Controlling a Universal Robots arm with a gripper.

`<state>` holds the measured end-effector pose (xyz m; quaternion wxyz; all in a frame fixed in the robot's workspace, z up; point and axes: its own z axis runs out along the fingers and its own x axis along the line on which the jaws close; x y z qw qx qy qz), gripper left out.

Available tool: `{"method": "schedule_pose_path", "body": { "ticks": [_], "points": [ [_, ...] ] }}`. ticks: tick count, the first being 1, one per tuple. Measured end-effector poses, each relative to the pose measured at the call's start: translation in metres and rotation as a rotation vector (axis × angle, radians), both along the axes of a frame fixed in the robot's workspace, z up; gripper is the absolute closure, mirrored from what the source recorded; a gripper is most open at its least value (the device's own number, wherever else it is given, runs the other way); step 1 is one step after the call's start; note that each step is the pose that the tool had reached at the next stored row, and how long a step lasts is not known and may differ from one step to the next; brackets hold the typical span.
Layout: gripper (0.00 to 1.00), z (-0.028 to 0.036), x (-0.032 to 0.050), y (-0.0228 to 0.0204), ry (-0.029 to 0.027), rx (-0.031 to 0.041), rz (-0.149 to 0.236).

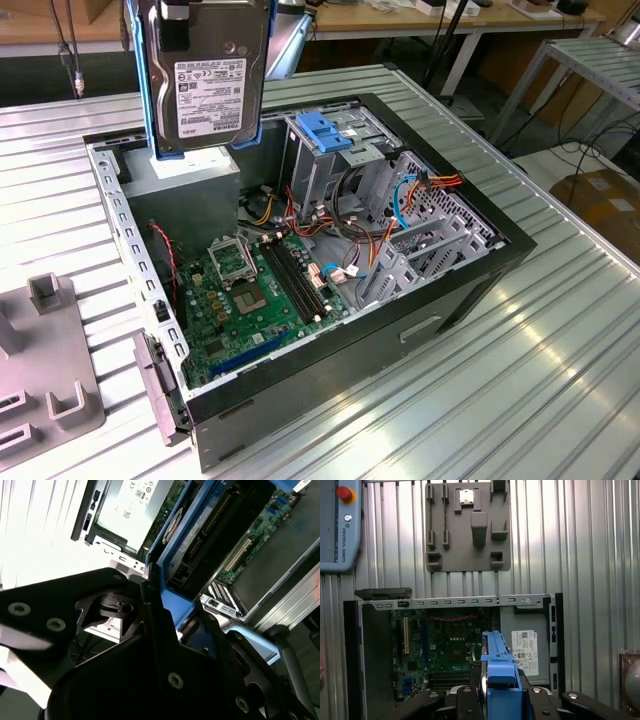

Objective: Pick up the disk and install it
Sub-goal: 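Insert the disk into the insertion slot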

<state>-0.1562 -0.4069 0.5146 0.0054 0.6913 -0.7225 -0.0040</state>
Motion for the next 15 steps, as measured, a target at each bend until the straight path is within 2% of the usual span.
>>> {"method": "schedule_pose_path", "body": {
  "ticks": [5,15],
  "points": [
    [0.63,-0.0001,0.0025,-0.0061,-0.0001,-0.0002,0.0],
    [0.63,-0.0002,0.0074,-0.0117,0.0,-0.0003,0.0]
  ]
}}
